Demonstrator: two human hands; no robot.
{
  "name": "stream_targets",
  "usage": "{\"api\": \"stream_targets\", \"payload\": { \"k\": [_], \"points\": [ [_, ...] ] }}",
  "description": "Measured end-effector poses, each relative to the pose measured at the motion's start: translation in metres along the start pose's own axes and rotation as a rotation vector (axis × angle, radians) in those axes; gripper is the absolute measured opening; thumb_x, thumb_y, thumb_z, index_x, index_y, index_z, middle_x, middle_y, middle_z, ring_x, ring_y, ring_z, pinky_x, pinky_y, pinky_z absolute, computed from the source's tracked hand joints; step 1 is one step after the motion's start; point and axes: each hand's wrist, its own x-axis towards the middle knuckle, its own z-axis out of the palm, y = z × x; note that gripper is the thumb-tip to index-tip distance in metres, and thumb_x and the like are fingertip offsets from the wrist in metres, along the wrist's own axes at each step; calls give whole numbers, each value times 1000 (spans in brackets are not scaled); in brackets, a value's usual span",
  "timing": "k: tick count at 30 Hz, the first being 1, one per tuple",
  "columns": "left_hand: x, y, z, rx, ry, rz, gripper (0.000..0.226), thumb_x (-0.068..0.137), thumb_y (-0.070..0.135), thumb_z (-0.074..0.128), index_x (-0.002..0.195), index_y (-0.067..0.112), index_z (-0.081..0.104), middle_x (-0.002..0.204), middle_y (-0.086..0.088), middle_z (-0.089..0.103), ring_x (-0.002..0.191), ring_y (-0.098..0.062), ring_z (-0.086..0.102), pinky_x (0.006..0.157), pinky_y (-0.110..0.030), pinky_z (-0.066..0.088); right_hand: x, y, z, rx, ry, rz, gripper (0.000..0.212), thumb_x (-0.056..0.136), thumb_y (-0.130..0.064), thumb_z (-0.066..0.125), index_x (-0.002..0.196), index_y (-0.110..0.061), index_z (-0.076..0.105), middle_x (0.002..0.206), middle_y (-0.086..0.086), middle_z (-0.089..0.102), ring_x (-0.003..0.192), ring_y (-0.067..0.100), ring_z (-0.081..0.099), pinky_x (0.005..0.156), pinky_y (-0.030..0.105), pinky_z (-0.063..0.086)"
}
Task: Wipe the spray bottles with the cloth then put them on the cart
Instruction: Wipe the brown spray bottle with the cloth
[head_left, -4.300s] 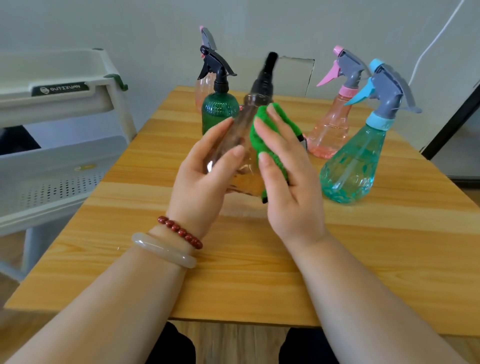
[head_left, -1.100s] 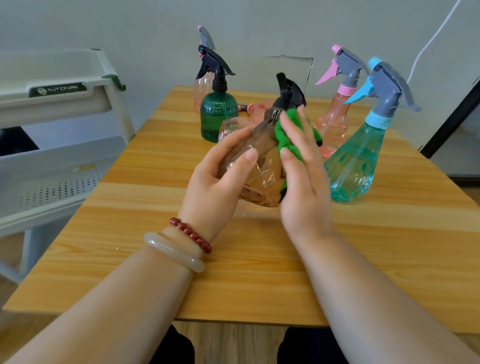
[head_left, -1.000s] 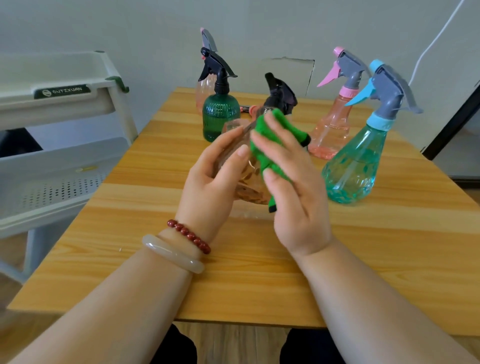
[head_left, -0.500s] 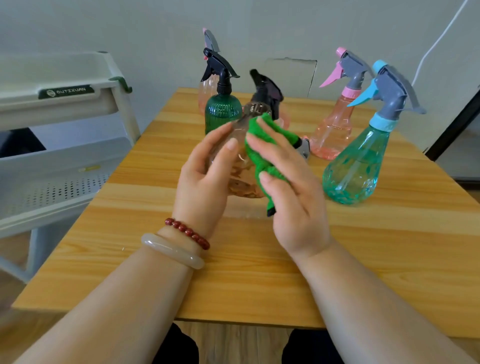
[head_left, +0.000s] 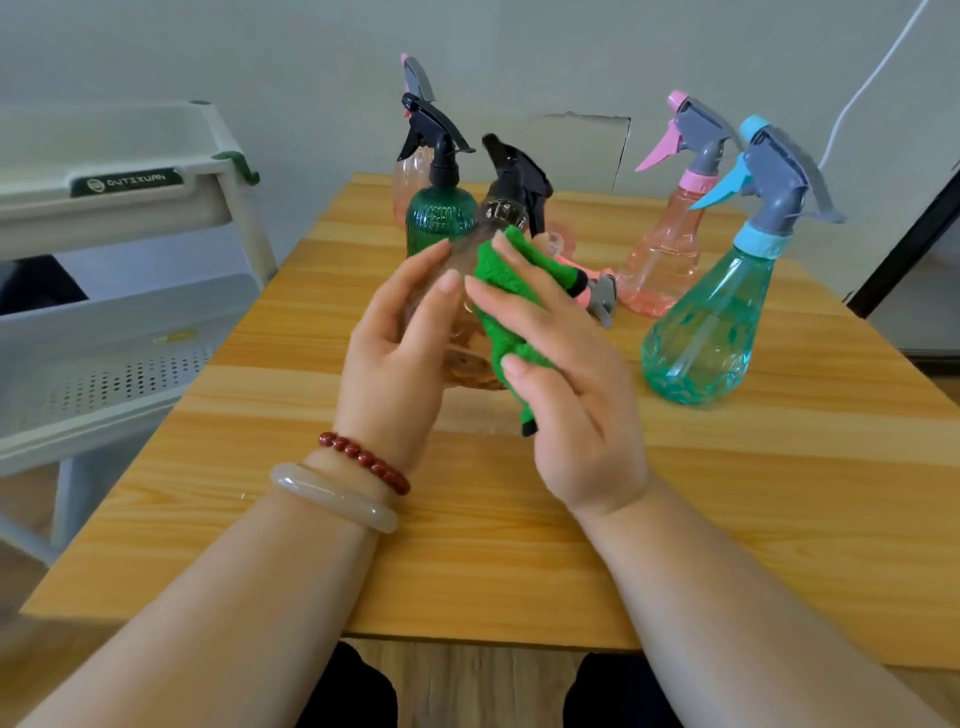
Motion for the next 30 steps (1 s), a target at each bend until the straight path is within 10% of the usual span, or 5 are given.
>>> {"api": "stream_targets", "payload": {
  "k": [9,16,21,30],
  "points": [
    [-5,-2,14,-32,-109,-41,40,81,44,65,120,32,66,128,-3,66,118,-24,64,93,-58,53,14,16,-16,326,270,460,51,91,-26,37,141,-30,46,143,-15,47,135,-6,38,115,26,32],
    [2,-1,1,-107,-4,-112,31,105,25,47,136,25,50,128,6,62,110,4,62,84,-23,56,3,5,2,144,-10,267,64,89,-35,60,147,-25,35,154,-6,34,144,4,27,116,24,28],
    [2,1,7,72,-49,-129,37,105,48,30,133,33,49,111,7,71,100,-14,71,79,-51,61,4,10,-4,-61,112,212,63,91,-30,64,145,-13,38,148,2,43,140,10,36,116,38,32],
    [3,6,-1,-122,-106,-170,58,81,41,66,136,27,55,120,6,71,111,-13,67,82,-36,59,3,1,-2,-216,9,-79,49,92,-22,62,137,-7,52,152,12,39,146,21,29,119,39,26]
  ]
}}
